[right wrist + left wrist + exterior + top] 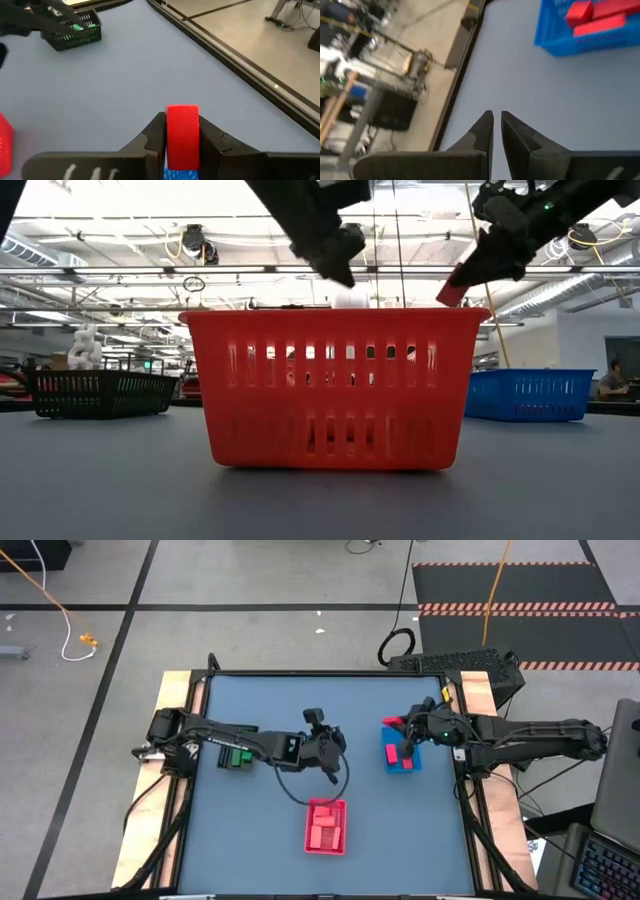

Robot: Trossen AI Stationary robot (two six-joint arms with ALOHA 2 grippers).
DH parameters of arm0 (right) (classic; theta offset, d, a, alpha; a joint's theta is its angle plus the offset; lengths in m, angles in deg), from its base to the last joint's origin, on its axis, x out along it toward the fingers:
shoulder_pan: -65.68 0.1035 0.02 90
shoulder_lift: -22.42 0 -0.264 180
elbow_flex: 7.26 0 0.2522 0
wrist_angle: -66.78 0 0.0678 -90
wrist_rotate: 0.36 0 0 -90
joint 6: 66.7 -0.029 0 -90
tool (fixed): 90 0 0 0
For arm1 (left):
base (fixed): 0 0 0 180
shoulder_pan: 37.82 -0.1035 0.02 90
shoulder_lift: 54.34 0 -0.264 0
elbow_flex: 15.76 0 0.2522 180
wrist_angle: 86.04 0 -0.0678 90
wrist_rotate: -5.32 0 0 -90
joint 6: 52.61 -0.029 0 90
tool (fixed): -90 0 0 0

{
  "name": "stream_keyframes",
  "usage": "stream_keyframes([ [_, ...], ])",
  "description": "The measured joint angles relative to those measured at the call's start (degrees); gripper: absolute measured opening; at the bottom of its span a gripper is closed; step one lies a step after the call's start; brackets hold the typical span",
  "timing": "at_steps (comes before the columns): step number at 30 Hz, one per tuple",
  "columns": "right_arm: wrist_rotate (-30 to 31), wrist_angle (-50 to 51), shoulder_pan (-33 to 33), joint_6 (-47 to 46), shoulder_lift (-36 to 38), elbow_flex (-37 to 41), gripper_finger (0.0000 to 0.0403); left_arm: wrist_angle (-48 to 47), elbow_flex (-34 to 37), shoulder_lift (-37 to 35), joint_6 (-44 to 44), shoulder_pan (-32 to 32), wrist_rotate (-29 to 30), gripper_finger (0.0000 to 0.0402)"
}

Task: Sort & place blocks by color
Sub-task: Put the red block into the blue bin

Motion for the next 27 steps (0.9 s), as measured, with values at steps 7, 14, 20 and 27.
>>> stream_keyframes([
  [7, 0.0, 4.8, 0.0, -2.4, 0.2, 0.0, 0.0053, -6.1, 0.0, 0.0, 5.9, -3.3, -3.7, 0.0037],
  [14, -0.1, 12.4, 0.2, -7.7, 0.2, 0.0, 0.0054, -4.8, 0.0, 0.0, 5.2, -6.5, -8.3, 0.0037],
  [20, -1.5, 17.8, 1.5, -12.8, 0.2, 0.0, 0.0054, 1.9, 0.0, 0.0, 1.0, -9.3, -16.3, 0.0037],
  [27, -1.5, 17.5, 3.2, -15.2, 0.2, 1.6, 0.0054, 11.8, 0.0, 0.0, -2.1, -10.9, -31.6, 0.0037],
])
